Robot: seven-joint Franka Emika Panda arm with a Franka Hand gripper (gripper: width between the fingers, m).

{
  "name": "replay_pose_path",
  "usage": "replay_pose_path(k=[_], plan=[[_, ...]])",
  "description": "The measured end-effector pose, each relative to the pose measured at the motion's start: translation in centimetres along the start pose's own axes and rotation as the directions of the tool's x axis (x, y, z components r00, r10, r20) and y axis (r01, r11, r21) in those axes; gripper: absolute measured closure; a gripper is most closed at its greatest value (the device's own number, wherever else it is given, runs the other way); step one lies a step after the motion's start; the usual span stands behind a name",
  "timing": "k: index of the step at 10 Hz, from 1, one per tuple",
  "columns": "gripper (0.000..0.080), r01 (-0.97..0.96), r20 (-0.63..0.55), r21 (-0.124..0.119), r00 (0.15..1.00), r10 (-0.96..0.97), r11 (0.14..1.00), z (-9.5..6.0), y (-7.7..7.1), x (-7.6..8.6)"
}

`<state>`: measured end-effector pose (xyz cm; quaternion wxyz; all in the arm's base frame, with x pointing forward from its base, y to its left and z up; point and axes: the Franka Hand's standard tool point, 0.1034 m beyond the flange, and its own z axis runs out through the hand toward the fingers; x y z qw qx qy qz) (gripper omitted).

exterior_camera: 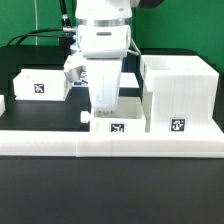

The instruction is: Assemble drawer

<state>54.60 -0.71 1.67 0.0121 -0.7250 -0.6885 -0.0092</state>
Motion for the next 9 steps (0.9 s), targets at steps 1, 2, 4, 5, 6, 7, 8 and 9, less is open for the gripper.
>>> replay_pose_path(k=[1,2,4,5,6,7,8,9], plan=[[0.0755,-0.001,0.000,0.000,1.000,0.001,1.000,-0.04,-0.01,0.03],[0.0755,-0.002,0.000,0.002,1.000,0.002,1.000,0.05,-0.07,-0.05],[0.0755,-0.002,-0.001,0.004,1.000,0.002,1.000,0.24,-0.17,-0.03],[0.0755,0.001,-0.003,0.008,1.000,-0.001,1.000,0.64,-0.42,0.21],[0.0755,0.004,-0.009,-0.017,1.000,-0.004,1.000,0.75,-0.31,0.48],[0.0755,0.002,-0.014,-0.051,1.000,-0.002,0.999,0.89,-0.41,0.50],[0.0755,0.000,-0.013,-0.042,1.000,-0.001,0.999,0.90,-0.47,0.40],[0.0755,0.000,-0.013,-0.042,1.000,-0.001,0.999,0.91,-0.42,0.38]])
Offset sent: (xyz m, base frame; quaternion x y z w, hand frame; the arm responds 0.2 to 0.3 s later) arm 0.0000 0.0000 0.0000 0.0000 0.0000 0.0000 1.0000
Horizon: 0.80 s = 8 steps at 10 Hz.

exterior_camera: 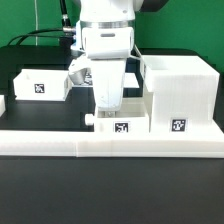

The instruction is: Assemble drawer

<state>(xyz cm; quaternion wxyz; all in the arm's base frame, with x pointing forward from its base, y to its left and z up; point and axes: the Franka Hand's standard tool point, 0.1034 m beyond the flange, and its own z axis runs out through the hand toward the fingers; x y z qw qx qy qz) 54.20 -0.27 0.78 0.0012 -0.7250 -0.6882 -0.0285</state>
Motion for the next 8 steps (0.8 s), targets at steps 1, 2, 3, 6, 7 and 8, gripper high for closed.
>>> replay_pose_path(k=[1,2,3,6,7,8], plan=[[0.0755,0.000,0.000,-0.002,1.000,0.000,1.000,0.00,0.02,0.02],[0.0755,0.002,-0.001,-0.007,1.000,-0.002,1.000,0.01,0.04,0.13],[0.0755,0.001,-0.001,-0.007,1.000,-0.001,1.000,0.00,0.06,0.07],[0.0755,0.002,0.000,-0.004,1.000,-0.002,1.000,0.00,0.05,0.02],[0.0755,0.000,0.000,-0.003,1.000,0.000,1.000,0.00,0.06,-0.06],[0.0755,0.000,0.000,-0.003,1.000,0.000,1.000,0.00,0.06,-0.06]])
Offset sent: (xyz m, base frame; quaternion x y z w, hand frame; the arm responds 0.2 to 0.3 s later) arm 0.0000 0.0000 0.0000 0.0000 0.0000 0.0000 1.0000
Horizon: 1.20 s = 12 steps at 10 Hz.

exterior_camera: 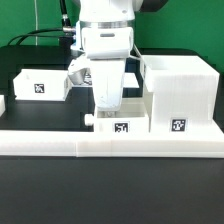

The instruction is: Assemble drawer

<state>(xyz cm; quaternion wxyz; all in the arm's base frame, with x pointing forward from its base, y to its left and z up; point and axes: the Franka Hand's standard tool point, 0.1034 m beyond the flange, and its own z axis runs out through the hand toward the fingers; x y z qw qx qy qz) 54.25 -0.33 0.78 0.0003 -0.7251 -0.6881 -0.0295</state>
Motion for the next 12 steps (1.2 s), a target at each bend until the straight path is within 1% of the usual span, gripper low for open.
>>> replay_pose_path(k=[3,5,8,10,12], plan=[[0.0755,-0.001,0.000,0.000,1.000,0.001,1.000,0.00,0.00,-0.09],[0.0755,-0.009,0.001,0.000,1.000,0.009,1.000,-0.02,0.02,-0.72],[0.0755,-0.012,0.001,-0.001,1.000,0.012,1.000,-0.02,0.01,-0.79],[0.0755,-0.014,0.000,-0.010,1.000,0.014,1.000,-0.03,0.10,-0.84],[0.0755,-0.014,0.000,-0.010,1.000,0.014,1.000,-0.03,0.10,-0.85]])
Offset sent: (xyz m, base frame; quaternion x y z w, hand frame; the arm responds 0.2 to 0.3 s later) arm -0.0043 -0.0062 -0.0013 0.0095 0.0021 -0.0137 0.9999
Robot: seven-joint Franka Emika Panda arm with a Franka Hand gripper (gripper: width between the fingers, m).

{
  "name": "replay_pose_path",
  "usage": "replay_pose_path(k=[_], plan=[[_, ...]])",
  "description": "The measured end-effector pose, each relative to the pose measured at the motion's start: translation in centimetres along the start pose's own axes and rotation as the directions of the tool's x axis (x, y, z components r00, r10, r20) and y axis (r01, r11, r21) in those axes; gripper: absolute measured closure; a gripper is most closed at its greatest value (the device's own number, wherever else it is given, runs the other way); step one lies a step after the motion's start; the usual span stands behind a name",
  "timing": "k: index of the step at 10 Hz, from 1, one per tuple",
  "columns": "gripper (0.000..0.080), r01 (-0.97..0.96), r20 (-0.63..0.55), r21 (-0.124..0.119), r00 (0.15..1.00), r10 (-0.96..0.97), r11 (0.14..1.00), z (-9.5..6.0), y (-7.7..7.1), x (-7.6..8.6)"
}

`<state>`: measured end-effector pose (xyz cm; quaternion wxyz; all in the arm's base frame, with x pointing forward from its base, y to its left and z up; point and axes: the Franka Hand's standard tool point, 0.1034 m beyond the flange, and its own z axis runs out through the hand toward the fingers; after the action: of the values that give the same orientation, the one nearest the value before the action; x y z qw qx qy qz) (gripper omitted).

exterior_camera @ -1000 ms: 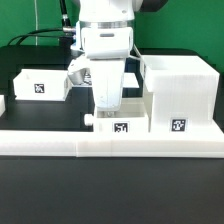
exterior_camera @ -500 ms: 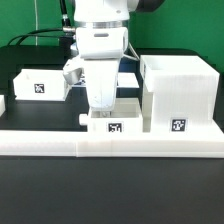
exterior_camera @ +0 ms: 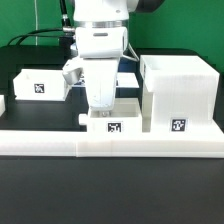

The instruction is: Assemble drawer

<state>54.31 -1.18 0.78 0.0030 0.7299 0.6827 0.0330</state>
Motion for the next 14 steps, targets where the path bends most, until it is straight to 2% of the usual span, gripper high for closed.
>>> replay_pose_path(k=[2,5,7,10,14], plan=[[0.0755,0.038,0.007,0.002,0.999,-0.038,0.999,0.0,0.0,0.7],[0.0755,0.028,0.025,0.028,0.999,-0.029,0.999,-0.1,0.1,1.3],[0.0755,0.023,0.026,0.027,0.999,-0.024,0.999,-0.1,0.1,1.0],[0.0755,-0.011,0.028,0.029,1.000,0.011,0.999,0.0,-0.1,1.7],[0.0755,-0.019,0.030,0.033,0.999,0.018,0.999,0.1,-0.2,1.4]])
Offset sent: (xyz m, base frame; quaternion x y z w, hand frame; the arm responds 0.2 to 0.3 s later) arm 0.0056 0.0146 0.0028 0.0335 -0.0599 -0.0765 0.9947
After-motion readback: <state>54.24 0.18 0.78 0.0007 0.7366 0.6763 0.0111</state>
